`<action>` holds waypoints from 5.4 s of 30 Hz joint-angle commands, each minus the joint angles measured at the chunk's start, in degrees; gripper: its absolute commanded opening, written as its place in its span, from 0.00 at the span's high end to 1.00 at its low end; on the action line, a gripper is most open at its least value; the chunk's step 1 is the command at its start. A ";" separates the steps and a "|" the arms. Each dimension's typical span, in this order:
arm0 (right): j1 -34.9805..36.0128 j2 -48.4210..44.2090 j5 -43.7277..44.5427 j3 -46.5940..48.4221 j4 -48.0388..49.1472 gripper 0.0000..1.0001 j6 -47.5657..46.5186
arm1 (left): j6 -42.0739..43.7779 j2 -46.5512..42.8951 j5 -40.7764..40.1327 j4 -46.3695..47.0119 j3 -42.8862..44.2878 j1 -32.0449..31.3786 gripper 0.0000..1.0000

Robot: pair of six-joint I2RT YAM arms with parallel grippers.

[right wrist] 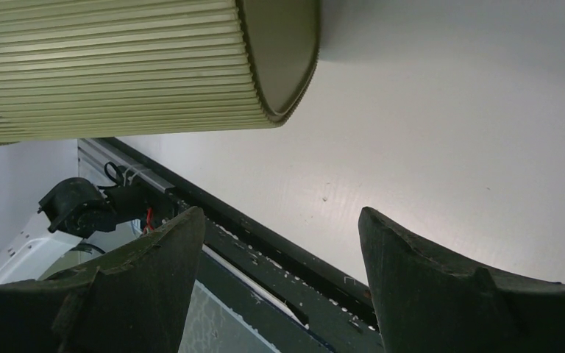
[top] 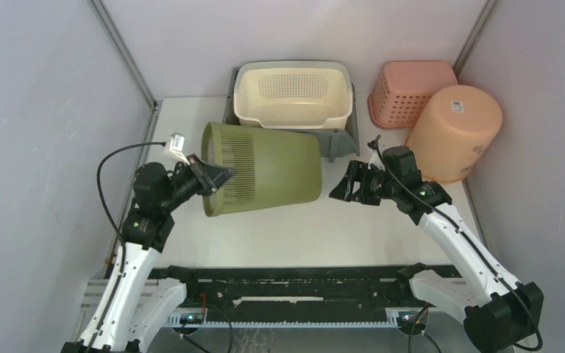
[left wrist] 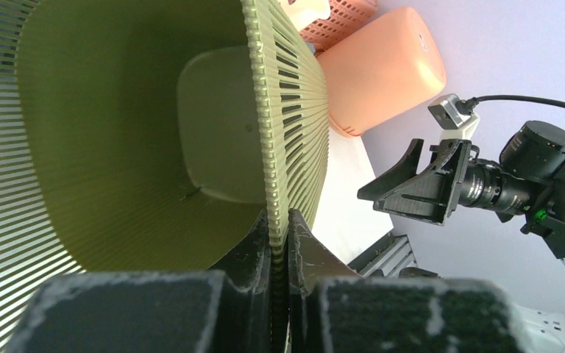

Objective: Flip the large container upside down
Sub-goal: Turn the container upside down at the center of the board.

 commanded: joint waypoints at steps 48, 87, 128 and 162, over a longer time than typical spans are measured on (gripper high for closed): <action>-4.66 11.43 1.68 8.45 4.29 0.16 -3.13 | -7.00 7.25 -12.04 6.49 -9.72 -0.45 0.00; -10.09 14.16 -4.23 10.90 9.59 0.16 -2.54 | -16.30 4.37 -0.42 37.48 -19.16 -0.31 0.00; -4.13 -2.64 -5.52 0.91 10.86 0.23 4.27 | -18.80 10.00 0.14 36.77 -13.54 -14.16 0.63; -4.04 -9.37 -3.34 -1.26 5.94 0.23 4.56 | -16.10 12.98 13.69 32.88 -10.29 -12.22 0.08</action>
